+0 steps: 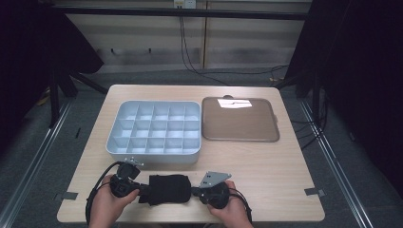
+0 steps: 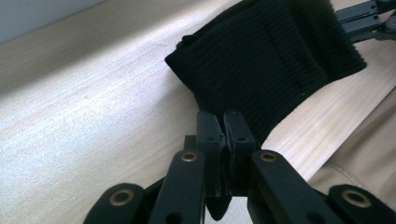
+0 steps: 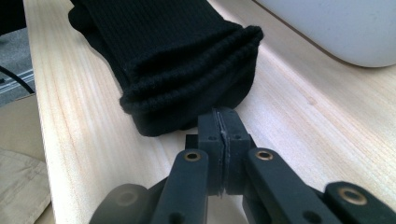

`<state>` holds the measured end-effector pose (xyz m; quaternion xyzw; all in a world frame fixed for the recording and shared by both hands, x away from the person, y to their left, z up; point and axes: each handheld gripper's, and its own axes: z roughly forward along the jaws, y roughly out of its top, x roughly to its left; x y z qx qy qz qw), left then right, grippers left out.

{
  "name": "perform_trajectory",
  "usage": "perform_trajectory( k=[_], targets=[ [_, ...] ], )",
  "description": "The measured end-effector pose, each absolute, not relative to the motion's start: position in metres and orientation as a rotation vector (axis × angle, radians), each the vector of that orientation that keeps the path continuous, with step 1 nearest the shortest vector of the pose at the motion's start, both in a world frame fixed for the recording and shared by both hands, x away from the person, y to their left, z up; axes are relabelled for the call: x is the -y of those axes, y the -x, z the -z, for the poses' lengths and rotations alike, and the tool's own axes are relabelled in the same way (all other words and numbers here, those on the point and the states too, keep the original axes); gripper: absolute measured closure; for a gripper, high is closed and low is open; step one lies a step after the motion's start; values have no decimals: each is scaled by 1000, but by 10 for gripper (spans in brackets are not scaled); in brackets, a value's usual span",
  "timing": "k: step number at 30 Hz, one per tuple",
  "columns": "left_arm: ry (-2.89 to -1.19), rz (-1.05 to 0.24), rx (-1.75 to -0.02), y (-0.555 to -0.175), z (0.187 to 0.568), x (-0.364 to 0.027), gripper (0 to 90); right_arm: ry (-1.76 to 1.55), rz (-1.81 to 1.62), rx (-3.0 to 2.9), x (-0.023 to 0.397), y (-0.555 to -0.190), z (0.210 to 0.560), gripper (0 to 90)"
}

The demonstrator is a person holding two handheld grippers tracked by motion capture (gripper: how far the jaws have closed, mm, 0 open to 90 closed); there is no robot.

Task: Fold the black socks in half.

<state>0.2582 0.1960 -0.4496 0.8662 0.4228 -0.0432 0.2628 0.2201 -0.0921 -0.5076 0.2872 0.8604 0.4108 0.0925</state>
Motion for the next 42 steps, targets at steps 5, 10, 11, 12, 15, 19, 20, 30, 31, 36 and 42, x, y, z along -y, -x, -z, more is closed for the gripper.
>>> perform_trajectory(
  k=[5, 10, 11, 12, 15, 19, 20, 30, 31, 36, 42],
  targets=[
    [-2338, 117, -1139, -258, 448, -194, 868, -854, -1219, -2554, 92, -220, 508, 892],
    [-2333, 113, -1134, -258, 446, -193, 868, -854, -1220, -2554, 92, -220, 508, 891],
    [-2339, 110, -1127, -258, 445, -193, 868, -854, -1219, -2554, 92, -220, 508, 892],
    [-2339, 111, -1123, -258, 445, -192, 868, -853, -1219, -2553, 92, -220, 508, 891],
    [-2339, 110, -1119, -258, 444, -191, 868, -855, -1219, -2553, 92, -220, 508, 892],
    [-2335, 111, -1124, -257, 443, -190, 868, -853, -1219, -2553, 92, -220, 508, 892],
    [-2337, 110, -1117, -258, 443, -190, 868, -853, -1220, -2554, 92, -220, 508, 893],
    [-2331, 119, -1109, -257, 439, -186, 868, -854, -1221, -2557, 92, -220, 508, 897],
    [-2330, 121, -1104, -257, 438, -185, 868, -853, -1221, -2557, 92, -220, 508, 898],
    [-2333, 131, -1085, -258, 436, -180, 868, -856, -1222, -2558, 92, -220, 508, 900],
    [-2344, 141, -1064, -258, 433, -173, 868, -857, -1223, -2559, 92, -220, 508, 900]
  ],
)
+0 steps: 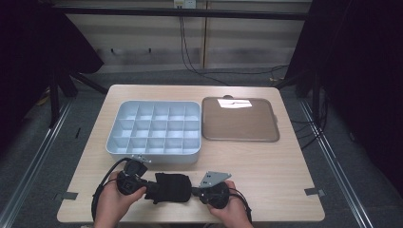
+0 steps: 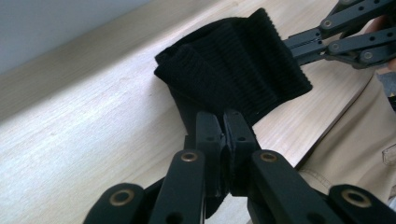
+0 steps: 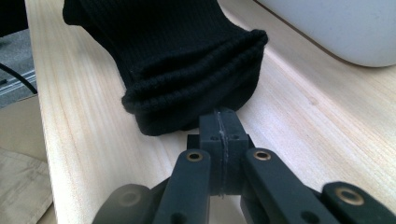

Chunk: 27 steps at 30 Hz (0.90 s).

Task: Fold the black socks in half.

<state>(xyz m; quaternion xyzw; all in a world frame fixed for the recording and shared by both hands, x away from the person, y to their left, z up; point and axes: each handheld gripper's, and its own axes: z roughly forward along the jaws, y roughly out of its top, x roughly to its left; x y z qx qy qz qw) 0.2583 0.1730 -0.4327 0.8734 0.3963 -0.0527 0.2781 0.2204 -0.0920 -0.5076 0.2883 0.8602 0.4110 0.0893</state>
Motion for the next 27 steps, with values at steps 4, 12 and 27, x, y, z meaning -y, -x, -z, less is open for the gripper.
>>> perform_trajectory(
  k=[4, 12, 27],
  targets=[
    [-2348, 147, -1047, -258, 431, -169, 868, -857, -1223, -2559, 92, -220, 508, 900],
    [-2354, 151, -1040, -259, 426, -162, 868, -853, -1220, -2558, 92, -220, 507, 900],
    [-2375, 139, -985, -262, 422, -149, 868, -862, -1221, -2556, 91, -220, 508, 900]
  ],
)
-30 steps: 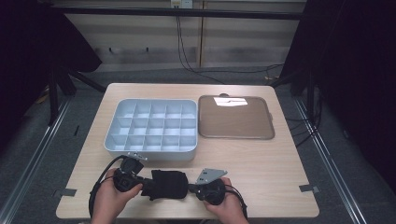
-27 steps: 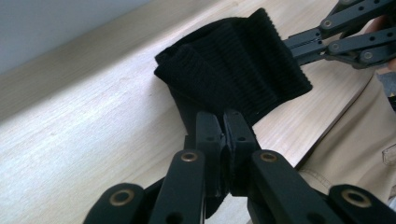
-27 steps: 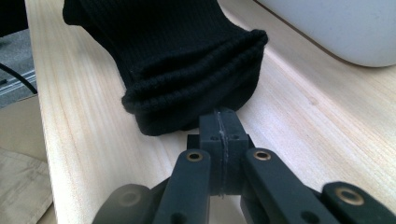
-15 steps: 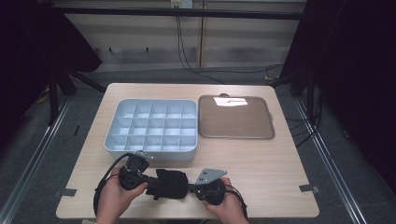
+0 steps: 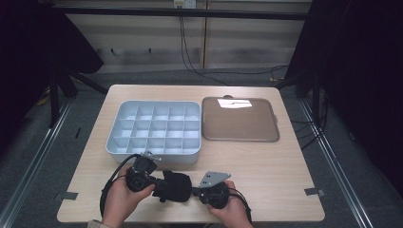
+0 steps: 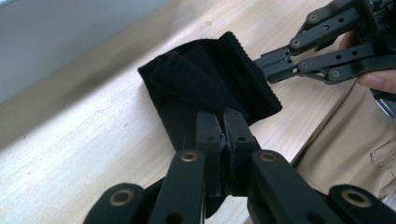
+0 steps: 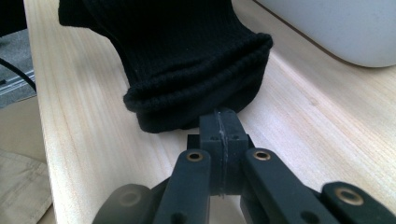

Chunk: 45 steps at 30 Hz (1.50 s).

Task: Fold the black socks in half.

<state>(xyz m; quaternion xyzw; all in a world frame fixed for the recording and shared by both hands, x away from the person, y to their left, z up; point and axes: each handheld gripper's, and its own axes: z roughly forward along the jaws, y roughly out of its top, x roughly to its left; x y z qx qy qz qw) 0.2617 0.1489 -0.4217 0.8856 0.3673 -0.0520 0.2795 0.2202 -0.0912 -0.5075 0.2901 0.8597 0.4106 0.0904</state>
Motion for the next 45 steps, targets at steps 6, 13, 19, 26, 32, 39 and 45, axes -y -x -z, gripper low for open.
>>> perform_trajectory(
  k=[6, 13, 19, 26, 32, 39, 45],
  targets=[
    [-2387, 136, -969, -263, 420, -143, 868, -857, -1219, -2554, 91, -220, 508, 900],
    [-2386, 141, -962, -263, 421, -137, 868, -863, -1220, -2553, 91, -220, 508, 900],
    [-2383, 136, -951, -263, 419, -132, 868, -857, -1217, -2552, 91, -220, 508, 900],
    [-2382, 138, -925, -263, 419, -126, 868, -852, -1215, -2545, 89, -220, 508, 900],
    [-2384, 138, -922, -263, 419, -123, 868, -846, -1212, -2546, 87, -220, 507, 900],
    [-2380, 149, -919, -262, 420, -119, 868, -847, -1210, -2545, 87, -220, 507, 900],
    [-2383, 149, -904, -262, 420, -117, 868, -846, -1211, -2545, 87, -220, 507, 900]
  ],
)
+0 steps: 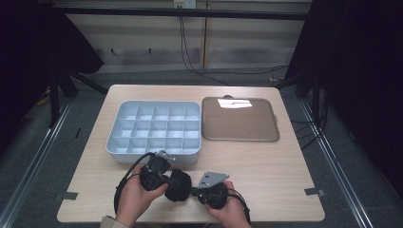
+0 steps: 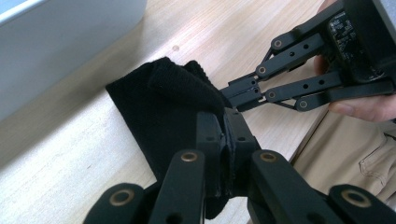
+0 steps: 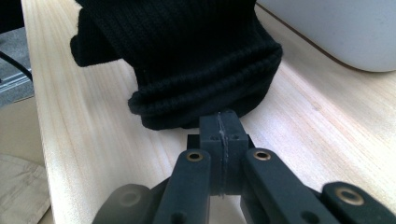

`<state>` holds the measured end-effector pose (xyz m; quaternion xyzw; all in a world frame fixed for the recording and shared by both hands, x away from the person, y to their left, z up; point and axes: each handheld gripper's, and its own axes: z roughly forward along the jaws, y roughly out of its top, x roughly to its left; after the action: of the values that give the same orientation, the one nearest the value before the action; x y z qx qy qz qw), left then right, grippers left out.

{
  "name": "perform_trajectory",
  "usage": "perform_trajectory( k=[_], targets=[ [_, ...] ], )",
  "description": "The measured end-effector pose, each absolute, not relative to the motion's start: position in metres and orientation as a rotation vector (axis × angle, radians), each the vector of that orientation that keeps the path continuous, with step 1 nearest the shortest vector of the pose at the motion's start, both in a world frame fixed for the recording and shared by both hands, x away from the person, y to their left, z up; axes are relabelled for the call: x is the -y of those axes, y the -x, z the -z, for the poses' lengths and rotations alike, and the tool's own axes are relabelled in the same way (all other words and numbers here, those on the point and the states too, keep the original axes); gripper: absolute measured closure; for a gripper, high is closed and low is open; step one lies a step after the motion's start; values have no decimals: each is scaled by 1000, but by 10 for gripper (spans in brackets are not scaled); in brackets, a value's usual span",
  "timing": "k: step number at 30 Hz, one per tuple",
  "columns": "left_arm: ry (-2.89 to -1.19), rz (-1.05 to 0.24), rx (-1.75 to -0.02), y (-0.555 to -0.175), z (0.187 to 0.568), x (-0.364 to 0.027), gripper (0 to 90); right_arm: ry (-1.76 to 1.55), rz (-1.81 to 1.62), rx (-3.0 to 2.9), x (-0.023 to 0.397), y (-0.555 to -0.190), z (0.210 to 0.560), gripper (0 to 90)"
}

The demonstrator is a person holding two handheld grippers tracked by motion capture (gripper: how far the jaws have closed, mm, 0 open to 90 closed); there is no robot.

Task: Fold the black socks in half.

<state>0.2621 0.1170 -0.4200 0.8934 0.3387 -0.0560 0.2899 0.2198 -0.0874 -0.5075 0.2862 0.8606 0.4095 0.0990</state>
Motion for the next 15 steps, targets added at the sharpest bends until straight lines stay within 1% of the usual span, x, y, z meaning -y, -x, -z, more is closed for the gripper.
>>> perform_trajectory(
  k=[15],
  targets=[
    [-2399, 170, -904, -264, 430, -108, 867, -848, -1210, -2544, 87, -220, 507, 900]
  ],
)
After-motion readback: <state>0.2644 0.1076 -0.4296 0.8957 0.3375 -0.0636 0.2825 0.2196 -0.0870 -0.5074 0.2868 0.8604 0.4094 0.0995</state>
